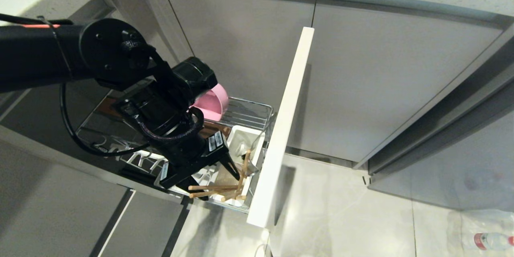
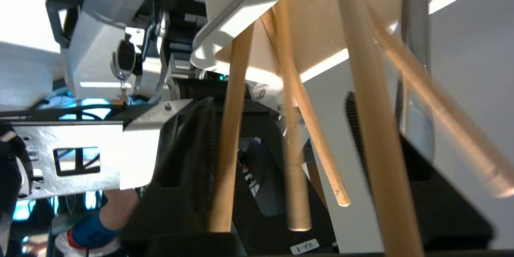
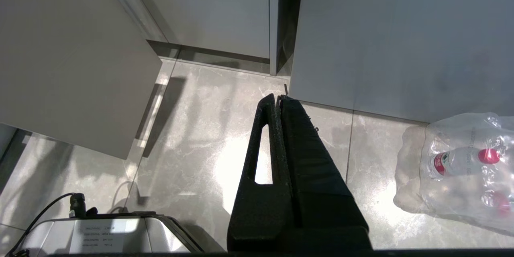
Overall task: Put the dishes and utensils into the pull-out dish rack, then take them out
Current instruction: Pick up the chopsticks and place it in the cupboard, then pick up the fork and place it in the cupboard
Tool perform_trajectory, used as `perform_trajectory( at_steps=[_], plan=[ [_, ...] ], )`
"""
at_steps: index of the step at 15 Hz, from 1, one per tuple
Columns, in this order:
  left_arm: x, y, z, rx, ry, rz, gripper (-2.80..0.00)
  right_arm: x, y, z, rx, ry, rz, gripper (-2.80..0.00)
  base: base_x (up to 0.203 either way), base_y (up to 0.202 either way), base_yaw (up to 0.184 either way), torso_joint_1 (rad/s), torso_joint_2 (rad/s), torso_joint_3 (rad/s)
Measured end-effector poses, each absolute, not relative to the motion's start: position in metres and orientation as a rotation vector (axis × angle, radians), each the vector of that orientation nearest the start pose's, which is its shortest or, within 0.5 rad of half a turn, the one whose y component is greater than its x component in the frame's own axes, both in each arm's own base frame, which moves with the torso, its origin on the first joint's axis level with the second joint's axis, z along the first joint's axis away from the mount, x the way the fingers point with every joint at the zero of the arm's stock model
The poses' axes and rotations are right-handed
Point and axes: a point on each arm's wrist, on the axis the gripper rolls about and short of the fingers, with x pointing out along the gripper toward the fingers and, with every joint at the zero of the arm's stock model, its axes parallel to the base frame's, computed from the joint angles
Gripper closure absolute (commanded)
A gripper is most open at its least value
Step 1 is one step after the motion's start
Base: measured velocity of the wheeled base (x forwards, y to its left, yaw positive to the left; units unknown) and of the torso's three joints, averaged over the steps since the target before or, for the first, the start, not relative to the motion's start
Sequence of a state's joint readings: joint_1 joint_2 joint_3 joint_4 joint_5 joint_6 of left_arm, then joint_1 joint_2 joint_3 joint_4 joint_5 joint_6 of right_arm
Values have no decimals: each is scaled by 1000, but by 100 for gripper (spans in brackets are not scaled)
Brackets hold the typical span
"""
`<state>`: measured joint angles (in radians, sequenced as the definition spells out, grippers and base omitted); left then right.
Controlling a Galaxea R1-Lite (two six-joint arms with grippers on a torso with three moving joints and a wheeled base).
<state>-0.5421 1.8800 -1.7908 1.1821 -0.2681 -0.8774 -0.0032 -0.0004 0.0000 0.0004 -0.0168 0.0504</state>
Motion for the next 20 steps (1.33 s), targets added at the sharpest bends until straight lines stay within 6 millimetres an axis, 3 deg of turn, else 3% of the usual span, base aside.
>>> perform_trajectory(
  at_steps=[10,11,16,20],
  plan=[
    [225,-141,293,-520,1252,-53,-280,-23,0,75,50,-1,-20,0,0,0,0,0,0,0],
    [220,-138,299,-518,1219,-47,0,-23,0,75,50,-1,-20,0,0,0,0,0,0,0],
    [178,-118,339,-518,997,-52,0,-23,0,75,50,-1,-20,0,0,0,0,0,0,0],
    [136,-87,372,-529,782,-48,0,-23,0,75,50,-1,-20,0,0,0,0,0,0,0]
  ],
)
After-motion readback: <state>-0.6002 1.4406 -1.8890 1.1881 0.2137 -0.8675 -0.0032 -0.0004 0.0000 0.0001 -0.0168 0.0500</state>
